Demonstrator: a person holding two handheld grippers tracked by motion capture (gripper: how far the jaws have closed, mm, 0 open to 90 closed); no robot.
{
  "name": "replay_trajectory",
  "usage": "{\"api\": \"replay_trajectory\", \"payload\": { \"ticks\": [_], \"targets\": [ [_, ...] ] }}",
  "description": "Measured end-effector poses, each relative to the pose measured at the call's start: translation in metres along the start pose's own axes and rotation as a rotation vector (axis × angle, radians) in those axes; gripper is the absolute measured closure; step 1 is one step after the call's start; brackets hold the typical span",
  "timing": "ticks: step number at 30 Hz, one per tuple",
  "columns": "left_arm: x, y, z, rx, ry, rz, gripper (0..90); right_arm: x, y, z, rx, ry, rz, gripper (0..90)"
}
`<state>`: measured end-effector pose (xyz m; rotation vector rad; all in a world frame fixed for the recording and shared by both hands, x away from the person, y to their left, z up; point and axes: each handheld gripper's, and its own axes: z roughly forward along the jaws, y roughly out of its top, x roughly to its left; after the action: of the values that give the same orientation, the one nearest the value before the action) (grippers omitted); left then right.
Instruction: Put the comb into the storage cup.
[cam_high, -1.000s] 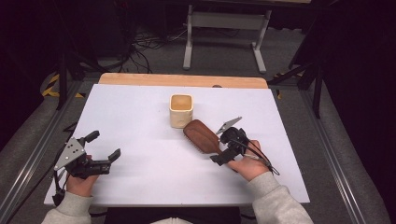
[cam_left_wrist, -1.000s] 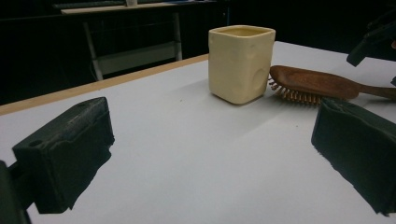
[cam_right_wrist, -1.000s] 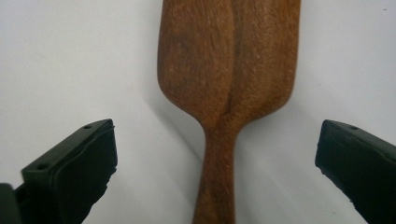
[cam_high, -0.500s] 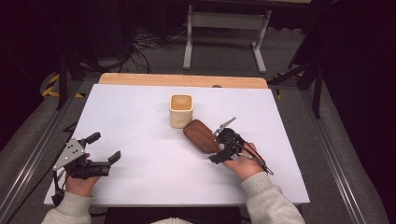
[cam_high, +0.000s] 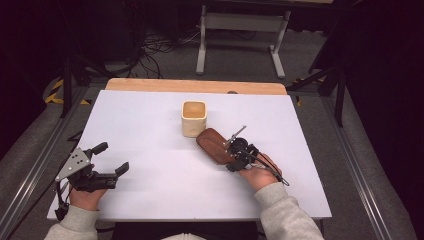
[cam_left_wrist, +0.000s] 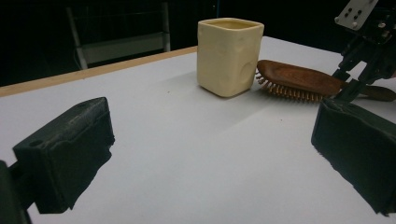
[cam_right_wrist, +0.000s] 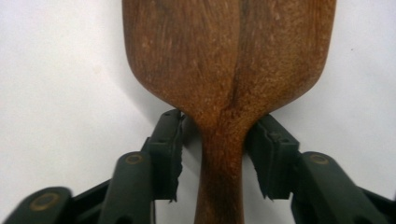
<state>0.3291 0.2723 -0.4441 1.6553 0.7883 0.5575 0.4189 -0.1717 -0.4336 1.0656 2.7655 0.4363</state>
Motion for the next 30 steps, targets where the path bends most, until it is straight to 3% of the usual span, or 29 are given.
{"api": "replay_trajectory", "payload": {
  "ticks": [4,8,14,30],
  "targets": [
    [-0.0008,-0.0001,0.0004,0.007,0.004,0.005,0.5,0.0031,-0.0003,-0.0006,0.005,-0.001,0.003,67.6],
    [-0.0007,0.0,0.0009,0.011,-0.004,0.005,0.5,0.0021,-0.0011,-0.0008,0.003,0.002,0.025,70.1],
    [-0.0006,-0.0003,0.0019,0.025,-0.016,0.006,0.4,0.0011,-0.0019,-0.0009,-0.001,0.01,0.038,70.9],
    [0.0002,0.0006,0.0016,0.044,-0.033,0.012,0.3,0.0,-0.0047,-0.0025,-0.017,0.016,0.017,72.1]
  ]
}}
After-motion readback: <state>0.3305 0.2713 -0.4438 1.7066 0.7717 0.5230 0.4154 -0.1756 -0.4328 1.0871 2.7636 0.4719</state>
